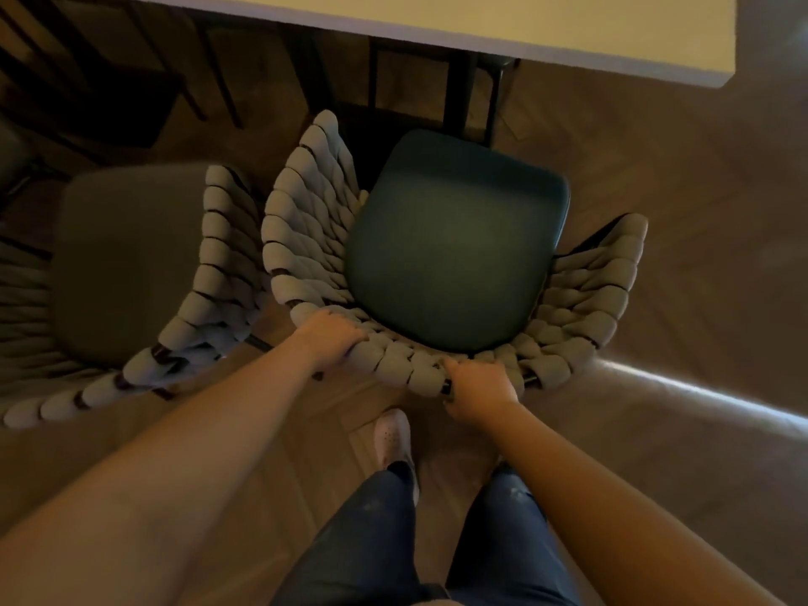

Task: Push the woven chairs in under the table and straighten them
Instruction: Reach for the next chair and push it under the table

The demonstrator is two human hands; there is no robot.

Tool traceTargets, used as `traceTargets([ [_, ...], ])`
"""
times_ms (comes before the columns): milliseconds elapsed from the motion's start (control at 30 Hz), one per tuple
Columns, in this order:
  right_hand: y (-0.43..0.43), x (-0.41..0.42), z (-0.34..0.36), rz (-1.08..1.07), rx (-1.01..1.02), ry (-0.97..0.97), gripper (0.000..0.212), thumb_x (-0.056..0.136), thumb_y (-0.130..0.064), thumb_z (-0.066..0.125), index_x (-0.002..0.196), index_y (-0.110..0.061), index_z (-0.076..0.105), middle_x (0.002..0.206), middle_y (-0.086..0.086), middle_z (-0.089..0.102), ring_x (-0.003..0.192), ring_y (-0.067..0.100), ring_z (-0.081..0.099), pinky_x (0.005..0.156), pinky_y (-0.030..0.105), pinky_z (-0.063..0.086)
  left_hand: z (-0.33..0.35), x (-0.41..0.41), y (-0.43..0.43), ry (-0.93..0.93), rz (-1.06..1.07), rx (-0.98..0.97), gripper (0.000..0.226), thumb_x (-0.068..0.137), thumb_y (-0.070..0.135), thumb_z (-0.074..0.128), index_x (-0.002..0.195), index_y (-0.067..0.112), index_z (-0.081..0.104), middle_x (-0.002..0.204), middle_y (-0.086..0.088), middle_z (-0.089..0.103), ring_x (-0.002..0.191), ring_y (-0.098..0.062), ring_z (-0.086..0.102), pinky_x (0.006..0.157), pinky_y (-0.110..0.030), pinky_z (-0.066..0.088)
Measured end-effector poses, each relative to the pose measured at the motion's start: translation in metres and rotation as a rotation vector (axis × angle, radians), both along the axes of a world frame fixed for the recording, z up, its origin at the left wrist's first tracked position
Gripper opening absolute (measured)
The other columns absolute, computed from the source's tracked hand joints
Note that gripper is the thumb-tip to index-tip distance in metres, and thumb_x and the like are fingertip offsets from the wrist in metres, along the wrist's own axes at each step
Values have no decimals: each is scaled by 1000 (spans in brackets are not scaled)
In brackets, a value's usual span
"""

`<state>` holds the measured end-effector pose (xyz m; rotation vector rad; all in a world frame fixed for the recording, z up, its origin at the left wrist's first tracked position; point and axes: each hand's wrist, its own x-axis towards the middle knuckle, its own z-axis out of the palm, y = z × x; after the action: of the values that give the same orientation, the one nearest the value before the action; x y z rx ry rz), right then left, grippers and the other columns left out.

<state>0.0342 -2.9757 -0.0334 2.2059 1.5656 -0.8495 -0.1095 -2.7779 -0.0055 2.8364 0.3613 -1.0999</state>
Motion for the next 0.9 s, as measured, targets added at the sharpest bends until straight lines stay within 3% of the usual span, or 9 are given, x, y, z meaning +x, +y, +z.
traceTargets([
  [133,1,-8,-4,-73,7,-56,37,91,-26,53,128,-28,51,113,1,64,100,24,59,94,42,38,1,4,-6,33,-40,80,31,95,22,56,127,25,57,123,1,62,116,-20,56,93,-35,44],
  [300,-6,-11,-8,-109,110,-71,27,90,-27,52,116,-29,57,102,-2,65,91,20,59,88,37,38,2,8,-11,48,-4,81,19,96,16,51,112,18,63,116,-4,63,110,-22,58,87,-33,43],
  [667,-28,7,-10,-127,201,21,47,90,-30,52,136,-33,50,121,-4,63,102,18,61,91,32,40,11,30,-19,105,-57,58,24,97,11,50,116,11,63,124,-8,60,117,-25,56,94,-38,47],
  [900,-3,5,-8,-185,289,46,38,91,-34,54,129,-31,56,114,-5,66,96,16,61,84,28,46,21,43,12,91,-97,120,23,98,7,45,112,9,64,121,-8,62,115,-25,57,94,-36,46],
])
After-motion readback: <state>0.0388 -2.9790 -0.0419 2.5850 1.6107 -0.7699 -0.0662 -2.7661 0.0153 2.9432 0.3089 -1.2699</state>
